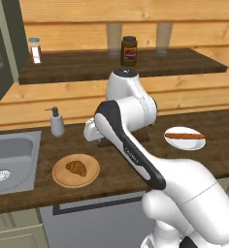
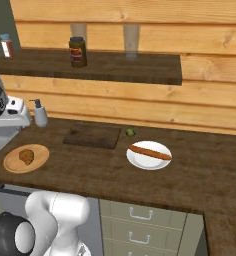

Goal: From the different types of pastries on the counter, select a croissant and place it on the cutting board. Then retrieve a jar of jam from the cabinet and place it alongside the croissant on the cutting board.

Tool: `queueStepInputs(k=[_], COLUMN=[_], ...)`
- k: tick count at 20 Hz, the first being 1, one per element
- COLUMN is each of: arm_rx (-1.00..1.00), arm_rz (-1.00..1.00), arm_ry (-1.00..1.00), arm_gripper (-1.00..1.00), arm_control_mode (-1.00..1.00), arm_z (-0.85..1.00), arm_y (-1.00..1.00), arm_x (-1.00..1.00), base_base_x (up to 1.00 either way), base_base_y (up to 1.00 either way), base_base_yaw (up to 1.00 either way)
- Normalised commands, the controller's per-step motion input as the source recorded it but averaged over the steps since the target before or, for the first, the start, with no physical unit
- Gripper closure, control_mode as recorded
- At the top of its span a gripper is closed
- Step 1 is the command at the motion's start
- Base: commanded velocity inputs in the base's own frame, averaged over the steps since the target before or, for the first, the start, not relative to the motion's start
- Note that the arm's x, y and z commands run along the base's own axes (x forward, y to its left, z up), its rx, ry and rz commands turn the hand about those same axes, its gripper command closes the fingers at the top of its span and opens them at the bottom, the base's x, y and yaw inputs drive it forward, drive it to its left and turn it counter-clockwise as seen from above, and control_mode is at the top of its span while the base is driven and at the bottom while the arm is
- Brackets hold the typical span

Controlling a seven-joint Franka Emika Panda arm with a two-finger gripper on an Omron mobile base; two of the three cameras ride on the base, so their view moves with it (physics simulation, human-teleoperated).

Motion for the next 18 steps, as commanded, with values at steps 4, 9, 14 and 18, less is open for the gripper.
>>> queueStepInputs(k=[4, 9, 14, 18], arm_rx=[0.0, 0.0, 0.0, -0.01], arm_rz=[0.24, 0.29, 0.28, 0.23], arm_ry=[0.18, 0.15, 0.09, 0.06], arm_gripper=[-1.0, -1.0, -1.0, -1.0], arm_control_mode=[-1.0, -1.0, -1.0, -1.0], arm_z=[-0.21, -0.33, -0.43, -0.44], arm_y=[0.73, 0.28, 0.13, 0.25], arm_x=[0.0, 0.0, 0.18, 0.04], base_base_x=[0.0, 0.0, 0.0, 0.0], base_base_y=[0.0, 0.0, 0.0, 0.0], base_base_yaw=[0.0, 0.0, 0.0, 0.0])
